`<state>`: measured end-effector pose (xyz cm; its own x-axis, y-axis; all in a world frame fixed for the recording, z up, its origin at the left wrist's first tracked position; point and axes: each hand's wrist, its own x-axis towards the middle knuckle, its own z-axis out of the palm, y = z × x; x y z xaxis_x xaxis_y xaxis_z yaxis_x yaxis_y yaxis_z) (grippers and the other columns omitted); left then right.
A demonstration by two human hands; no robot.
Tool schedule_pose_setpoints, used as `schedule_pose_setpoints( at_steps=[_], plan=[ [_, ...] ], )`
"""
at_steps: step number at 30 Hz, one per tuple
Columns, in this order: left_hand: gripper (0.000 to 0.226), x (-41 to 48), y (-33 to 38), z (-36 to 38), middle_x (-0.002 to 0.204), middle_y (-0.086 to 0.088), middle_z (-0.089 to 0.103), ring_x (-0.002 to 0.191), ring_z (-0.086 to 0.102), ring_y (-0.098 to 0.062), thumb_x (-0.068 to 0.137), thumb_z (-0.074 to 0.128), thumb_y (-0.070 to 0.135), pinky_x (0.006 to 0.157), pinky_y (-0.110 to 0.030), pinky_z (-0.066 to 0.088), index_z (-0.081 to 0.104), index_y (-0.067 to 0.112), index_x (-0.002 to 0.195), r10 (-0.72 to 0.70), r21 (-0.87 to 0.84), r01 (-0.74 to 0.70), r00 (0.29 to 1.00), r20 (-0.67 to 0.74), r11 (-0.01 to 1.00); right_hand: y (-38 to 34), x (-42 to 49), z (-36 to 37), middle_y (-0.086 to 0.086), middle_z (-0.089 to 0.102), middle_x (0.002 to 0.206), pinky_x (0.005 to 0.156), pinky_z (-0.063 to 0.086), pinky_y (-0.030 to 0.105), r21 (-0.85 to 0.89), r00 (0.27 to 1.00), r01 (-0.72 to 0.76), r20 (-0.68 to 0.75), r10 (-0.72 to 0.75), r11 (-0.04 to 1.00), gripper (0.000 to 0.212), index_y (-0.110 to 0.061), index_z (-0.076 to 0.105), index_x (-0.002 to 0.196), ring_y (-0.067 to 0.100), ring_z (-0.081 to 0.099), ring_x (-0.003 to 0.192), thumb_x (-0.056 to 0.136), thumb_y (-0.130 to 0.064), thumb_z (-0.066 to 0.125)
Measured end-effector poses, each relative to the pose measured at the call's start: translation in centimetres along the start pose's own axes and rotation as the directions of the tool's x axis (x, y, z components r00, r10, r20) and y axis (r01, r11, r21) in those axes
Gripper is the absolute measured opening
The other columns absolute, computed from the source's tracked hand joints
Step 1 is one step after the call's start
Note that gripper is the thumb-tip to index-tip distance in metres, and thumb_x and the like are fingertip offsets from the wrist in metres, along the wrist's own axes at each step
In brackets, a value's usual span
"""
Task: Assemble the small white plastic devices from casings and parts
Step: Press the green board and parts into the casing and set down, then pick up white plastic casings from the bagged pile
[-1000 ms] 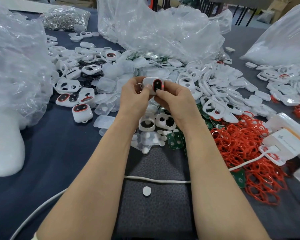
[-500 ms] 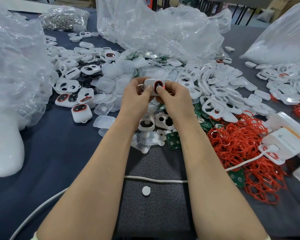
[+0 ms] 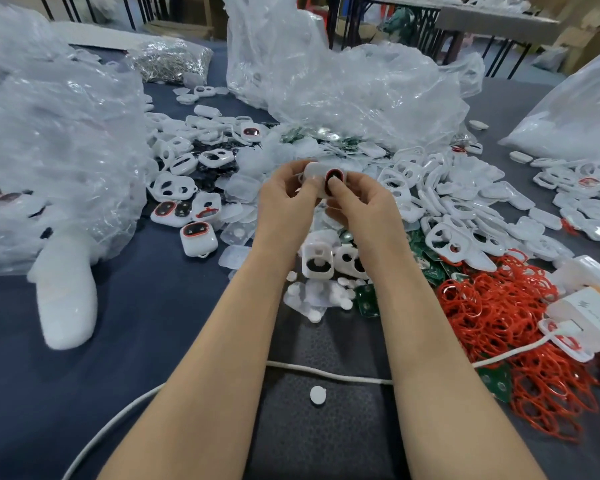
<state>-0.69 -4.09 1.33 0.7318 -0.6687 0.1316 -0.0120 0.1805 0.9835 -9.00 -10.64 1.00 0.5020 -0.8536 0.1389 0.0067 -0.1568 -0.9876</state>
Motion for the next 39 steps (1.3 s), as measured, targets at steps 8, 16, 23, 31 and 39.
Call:
schedule_pose_setpoints(
  at_steps=[8,16,23,31,39],
  plan=[
    [0.025,0.1,6.1,-9.7,0.110,0.003,0.065,0.109,0.060,-0.012,0.096,0.045,0.006,0.099,-0.029,0.048,0.062,0.013,0.112,0.258,0.072,-0.264,0.782,-0.568,0.962,-5.8,-0.2,12.8,0.008,0.064,0.084,0.062,0.057,0.023,0.329,0.991,0.023,0.114,-0.063,0.944,0.014,-0.002,0.057,0.103,0.008,0.064,0.056,0.093,-0.012,0.060],
    [0.038,0.7,6.8,-19.0,0.128,-0.017,0.056,0.106,0.057,-0.021,0.097,0.038,0.012,0.085,-0.026,0.049,0.049,-0.001,0.132,-0.136,-0.300,-0.152,0.643,-0.754,0.942,-9.2,-1.7,25.6,0.005,0.042,0.071,0.067,0.042,0.031,0.183,0.868,0.008,0.486,-0.098,0.983,0.028,-0.014,0.044,0.069,0.015,0.043,0.069,0.095,-0.011,0.052],
    [0.015,1.0,6.5,-22.4,0.077,0.009,0.044,0.064,0.043,-0.004,0.096,0.039,0.012,0.056,-0.015,0.038,0.054,0.014,0.097,-0.265,-0.386,-0.086,0.593,-0.761,0.918,-3.5,2.1,23.5,0.006,0.053,0.104,0.090,0.039,0.032,-0.318,0.996,0.087,0.024,-0.084,0.944,0.016,-0.006,0.054,0.105,0.025,0.051,0.104,0.095,-0.017,0.048],
    [0.025,1.3,7.3,-22.1,0.069,0.007,0.038,0.056,0.039,-0.006,0.093,0.037,0.009,0.048,-0.016,0.032,0.042,0.021,0.071,-0.289,-0.425,-0.081,0.618,-0.731,0.902,-6.7,-0.1,25.8,0.005,0.061,0.082,0.055,0.052,0.022,0.032,0.923,0.261,0.286,-0.259,0.965,0.008,-0.010,0.051,0.093,0.007,0.062,0.048,0.094,-0.016,0.055],
    [0.039,1.3,7.3,-20.5,0.126,-0.012,0.062,0.113,0.060,-0.028,0.094,0.039,0.011,0.093,-0.045,0.049,0.049,-0.005,0.128,-0.237,-0.362,-0.091,0.605,-0.760,0.928,-4.1,-0.5,26.7,0.020,0.051,0.132,0.097,0.045,0.038,-0.462,0.865,0.146,0.489,0.113,0.875,0.041,0.002,0.042,0.132,0.036,0.052,0.117,0.091,-0.001,0.042]
  ],
)
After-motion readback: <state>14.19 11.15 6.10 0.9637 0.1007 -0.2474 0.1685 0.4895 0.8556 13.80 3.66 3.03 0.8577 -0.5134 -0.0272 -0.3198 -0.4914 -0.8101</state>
